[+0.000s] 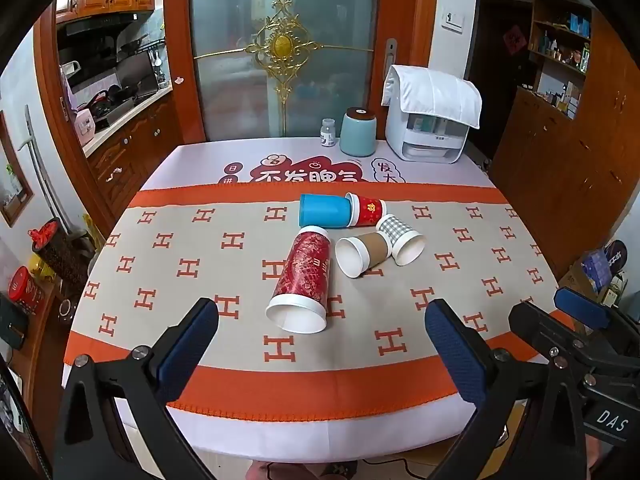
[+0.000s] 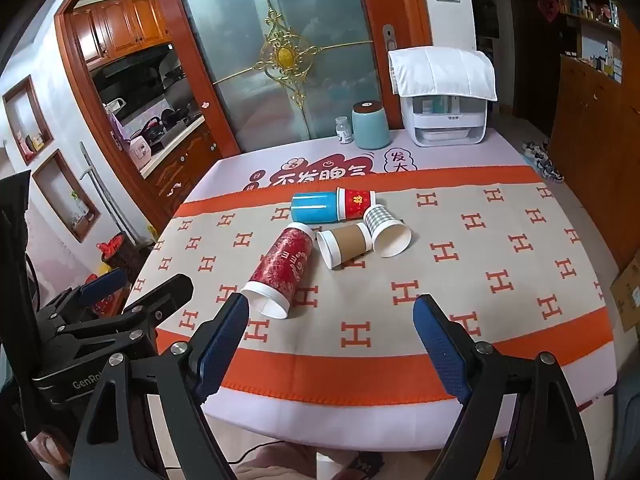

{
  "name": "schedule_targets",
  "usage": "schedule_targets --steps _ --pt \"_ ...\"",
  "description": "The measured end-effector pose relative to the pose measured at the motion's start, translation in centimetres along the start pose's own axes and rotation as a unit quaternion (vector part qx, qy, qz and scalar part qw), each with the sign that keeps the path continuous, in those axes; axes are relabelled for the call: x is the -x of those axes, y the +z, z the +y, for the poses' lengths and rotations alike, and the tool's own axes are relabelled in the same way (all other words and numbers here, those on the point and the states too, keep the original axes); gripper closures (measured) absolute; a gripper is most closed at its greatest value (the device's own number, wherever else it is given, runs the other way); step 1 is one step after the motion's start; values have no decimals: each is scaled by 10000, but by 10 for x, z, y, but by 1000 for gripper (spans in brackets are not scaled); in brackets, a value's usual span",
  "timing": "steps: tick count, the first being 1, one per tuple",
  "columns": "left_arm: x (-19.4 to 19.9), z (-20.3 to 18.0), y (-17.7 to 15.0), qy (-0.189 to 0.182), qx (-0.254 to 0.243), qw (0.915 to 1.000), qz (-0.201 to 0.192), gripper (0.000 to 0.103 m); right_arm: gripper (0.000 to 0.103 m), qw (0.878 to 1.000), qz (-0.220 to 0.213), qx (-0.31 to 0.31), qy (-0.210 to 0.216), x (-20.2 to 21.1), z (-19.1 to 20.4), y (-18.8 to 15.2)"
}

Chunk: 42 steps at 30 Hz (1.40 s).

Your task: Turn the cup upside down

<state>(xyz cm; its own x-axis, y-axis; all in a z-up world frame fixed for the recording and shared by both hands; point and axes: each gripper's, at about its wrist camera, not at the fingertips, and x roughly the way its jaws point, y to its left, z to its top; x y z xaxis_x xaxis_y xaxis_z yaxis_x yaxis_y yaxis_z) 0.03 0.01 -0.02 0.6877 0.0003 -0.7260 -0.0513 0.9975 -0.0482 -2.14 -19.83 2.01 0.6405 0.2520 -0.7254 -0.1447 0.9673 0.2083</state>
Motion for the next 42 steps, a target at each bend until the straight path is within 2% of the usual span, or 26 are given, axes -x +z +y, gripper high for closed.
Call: schedule_targets --steps 42 --pt "-11 2 -11 -45 -22 9997 229 1 17 9999 107 -50 38 -17 -2 -7"
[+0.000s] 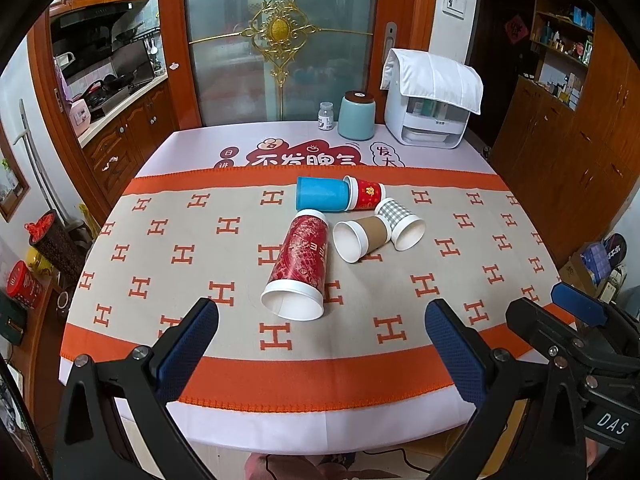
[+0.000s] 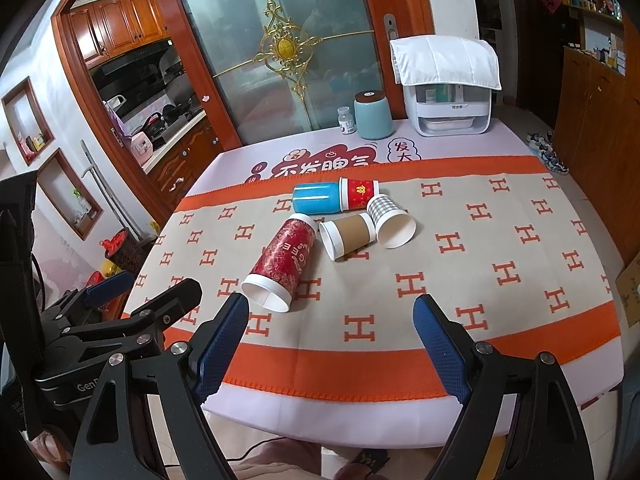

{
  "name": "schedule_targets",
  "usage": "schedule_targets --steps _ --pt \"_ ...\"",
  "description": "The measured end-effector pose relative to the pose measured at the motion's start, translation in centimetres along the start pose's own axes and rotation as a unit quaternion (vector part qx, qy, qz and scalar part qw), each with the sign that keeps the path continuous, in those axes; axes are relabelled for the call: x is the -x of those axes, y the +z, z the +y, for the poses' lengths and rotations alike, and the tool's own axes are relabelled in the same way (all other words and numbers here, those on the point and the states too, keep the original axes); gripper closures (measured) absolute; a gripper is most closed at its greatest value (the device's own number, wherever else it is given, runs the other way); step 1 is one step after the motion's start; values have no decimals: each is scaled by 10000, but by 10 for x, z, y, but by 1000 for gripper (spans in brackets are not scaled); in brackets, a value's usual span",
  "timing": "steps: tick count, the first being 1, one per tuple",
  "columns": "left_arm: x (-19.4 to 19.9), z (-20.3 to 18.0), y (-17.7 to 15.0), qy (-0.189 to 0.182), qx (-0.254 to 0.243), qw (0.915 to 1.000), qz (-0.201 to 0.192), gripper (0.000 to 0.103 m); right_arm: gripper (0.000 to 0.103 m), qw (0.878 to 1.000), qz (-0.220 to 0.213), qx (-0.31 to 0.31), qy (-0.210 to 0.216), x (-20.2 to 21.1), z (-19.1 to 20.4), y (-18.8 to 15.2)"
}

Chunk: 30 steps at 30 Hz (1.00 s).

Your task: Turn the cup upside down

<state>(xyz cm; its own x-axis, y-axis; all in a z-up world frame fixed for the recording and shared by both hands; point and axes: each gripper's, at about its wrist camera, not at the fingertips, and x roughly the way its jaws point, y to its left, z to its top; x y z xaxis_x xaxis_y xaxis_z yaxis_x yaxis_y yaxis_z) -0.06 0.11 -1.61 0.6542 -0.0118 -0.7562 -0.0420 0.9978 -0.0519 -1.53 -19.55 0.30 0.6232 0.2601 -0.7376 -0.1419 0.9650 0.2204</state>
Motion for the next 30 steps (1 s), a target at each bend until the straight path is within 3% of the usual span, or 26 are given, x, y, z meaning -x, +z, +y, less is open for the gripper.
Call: schedule_targets --steps 30 --pt "-11 -6 4 3 -55 9999 143 1 17 10000 37 -16 12 -2 -3 2"
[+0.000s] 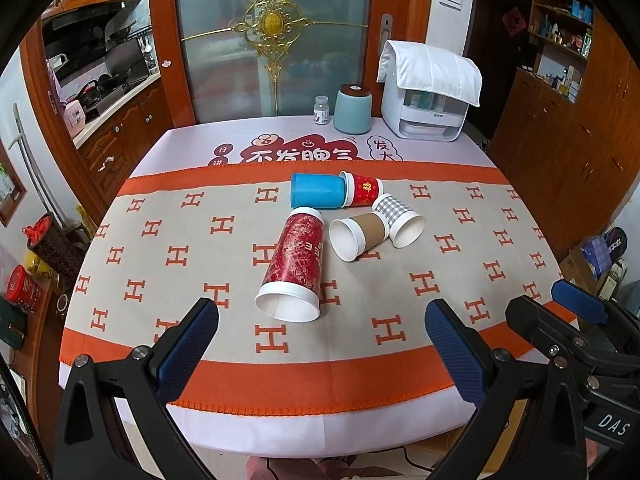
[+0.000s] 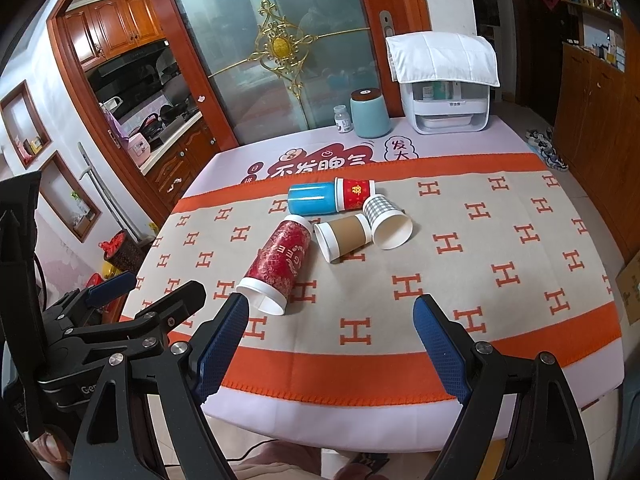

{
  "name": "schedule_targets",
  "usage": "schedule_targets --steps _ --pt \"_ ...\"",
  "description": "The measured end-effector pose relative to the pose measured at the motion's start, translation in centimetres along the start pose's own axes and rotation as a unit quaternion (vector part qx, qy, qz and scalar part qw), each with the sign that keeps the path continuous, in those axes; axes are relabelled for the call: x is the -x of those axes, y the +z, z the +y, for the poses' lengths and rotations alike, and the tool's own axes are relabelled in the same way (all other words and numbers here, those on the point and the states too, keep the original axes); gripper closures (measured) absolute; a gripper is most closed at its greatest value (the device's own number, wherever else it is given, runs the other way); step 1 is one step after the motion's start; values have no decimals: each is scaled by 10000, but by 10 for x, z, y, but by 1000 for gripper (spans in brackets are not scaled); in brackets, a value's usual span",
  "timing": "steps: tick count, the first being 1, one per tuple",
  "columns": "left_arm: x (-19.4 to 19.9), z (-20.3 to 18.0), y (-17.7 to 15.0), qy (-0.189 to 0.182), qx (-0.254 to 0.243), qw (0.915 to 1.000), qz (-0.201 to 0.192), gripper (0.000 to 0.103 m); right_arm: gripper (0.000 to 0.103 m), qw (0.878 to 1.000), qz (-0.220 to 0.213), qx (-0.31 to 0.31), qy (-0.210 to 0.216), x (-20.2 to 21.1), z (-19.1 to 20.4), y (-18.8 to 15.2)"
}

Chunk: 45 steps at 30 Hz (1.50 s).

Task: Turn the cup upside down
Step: 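Reach the left tool down and grasp the red patterned cup's body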

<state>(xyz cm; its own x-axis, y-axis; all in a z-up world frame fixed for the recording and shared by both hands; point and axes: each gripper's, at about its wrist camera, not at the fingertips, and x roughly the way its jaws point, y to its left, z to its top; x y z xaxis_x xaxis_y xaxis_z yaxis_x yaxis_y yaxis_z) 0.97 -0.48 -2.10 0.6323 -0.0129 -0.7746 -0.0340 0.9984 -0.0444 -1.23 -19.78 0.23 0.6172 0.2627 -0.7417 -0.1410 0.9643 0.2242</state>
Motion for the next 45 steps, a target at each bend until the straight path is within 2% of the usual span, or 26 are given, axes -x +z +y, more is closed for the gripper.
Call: schedule_targets --steps 12,19,26,29,37,40,45 --pt "-12 7 17 8 -117 9999 119 1 17 10000 29 -82 -2 -10 3 -2" --pt "-26 17 29 -13 -186 9995 259 1 17 9998 126 -174 -26 -28 10 11" --pt "-58 28 46 -7 -326 9978 580 1 17 9988 322 -358 -78 -55 14 23" --pt "-80 35 56 -48 -372 9956 853 1 17 9977 401 -519 -176 -76 8 33" --pt "-161 55 87 -453 -432 9809 1843 1 17 9919 790 -936 -336 -140 -10 52" --pt "-194 61 95 -649 -323 9730 2191 1 17 9890 959 -1087 -305 -169 -16 60" --pt "-248 68 100 -939 -49 9548 2821 1 17 9834 1241 -1276 -366 -215 -25 69"
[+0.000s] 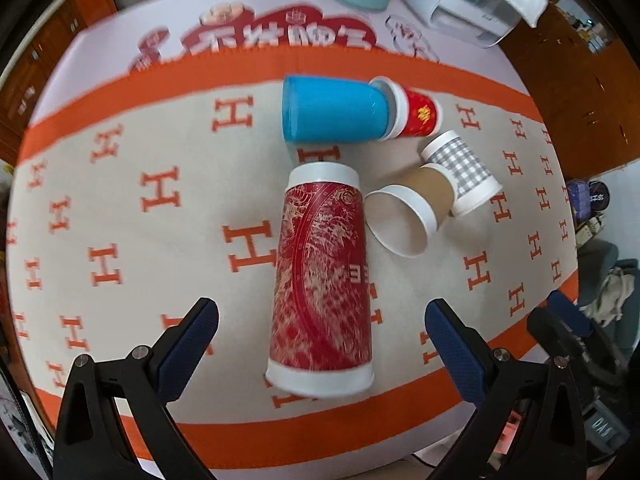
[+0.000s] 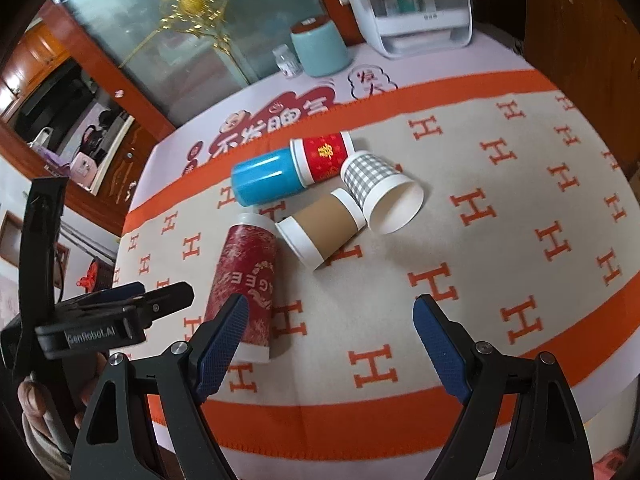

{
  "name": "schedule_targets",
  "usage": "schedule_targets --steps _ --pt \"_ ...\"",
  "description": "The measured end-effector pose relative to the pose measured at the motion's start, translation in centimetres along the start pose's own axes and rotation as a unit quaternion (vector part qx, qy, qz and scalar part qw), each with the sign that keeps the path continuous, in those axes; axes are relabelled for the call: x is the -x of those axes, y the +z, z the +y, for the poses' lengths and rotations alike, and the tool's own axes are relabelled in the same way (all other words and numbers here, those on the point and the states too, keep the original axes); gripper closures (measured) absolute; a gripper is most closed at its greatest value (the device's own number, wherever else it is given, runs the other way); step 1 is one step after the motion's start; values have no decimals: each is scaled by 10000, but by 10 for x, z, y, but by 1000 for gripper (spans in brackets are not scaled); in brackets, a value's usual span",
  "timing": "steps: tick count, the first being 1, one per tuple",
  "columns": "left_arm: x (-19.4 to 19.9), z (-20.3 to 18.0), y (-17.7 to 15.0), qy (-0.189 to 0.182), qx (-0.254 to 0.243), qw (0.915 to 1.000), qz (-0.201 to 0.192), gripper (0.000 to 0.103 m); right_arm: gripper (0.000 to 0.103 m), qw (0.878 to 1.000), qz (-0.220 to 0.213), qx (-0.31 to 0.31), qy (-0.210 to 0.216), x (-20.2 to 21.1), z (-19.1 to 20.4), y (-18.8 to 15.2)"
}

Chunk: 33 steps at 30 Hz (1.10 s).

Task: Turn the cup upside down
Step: 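Reach the left tool down and grasp the red patterned cup's body, then lift the red cup off the table with the left tool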

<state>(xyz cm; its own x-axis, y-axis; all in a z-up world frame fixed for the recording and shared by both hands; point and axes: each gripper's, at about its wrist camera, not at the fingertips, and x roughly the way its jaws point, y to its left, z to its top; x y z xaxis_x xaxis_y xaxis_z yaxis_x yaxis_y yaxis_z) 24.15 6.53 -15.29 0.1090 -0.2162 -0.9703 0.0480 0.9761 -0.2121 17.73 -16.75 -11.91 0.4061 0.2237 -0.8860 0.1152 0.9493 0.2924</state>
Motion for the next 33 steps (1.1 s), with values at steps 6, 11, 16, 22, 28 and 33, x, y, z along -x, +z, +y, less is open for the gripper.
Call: schedule_targets --steps 6,11,16,22,28,33 --pt "-46 2 21 -123 -1 9978 653 1 17 9992 335 -198 -57 -50 -9 14" --pt "-75 -4 30 -99 -127 9950 989 1 17 9972 642 -376 -93 -80 -17 11" --pt "-98 -10 35 -124 -174 9917 1265 9 17 9952 833 -498 -108 -98 -26 6" --pt "-117 -17 35 -147 -187 9886 1488 29 17 9935 956 -605 -122 -108 -32 3" --pt "-129 -18 38 -240 -8 9881 1522 29 17 9926 997 -693 -94 -112 -37 3" --pt "-111 -10 31 -290 33 9876 1539 30 17 9926 987 -700 -48 -109 -36 2"
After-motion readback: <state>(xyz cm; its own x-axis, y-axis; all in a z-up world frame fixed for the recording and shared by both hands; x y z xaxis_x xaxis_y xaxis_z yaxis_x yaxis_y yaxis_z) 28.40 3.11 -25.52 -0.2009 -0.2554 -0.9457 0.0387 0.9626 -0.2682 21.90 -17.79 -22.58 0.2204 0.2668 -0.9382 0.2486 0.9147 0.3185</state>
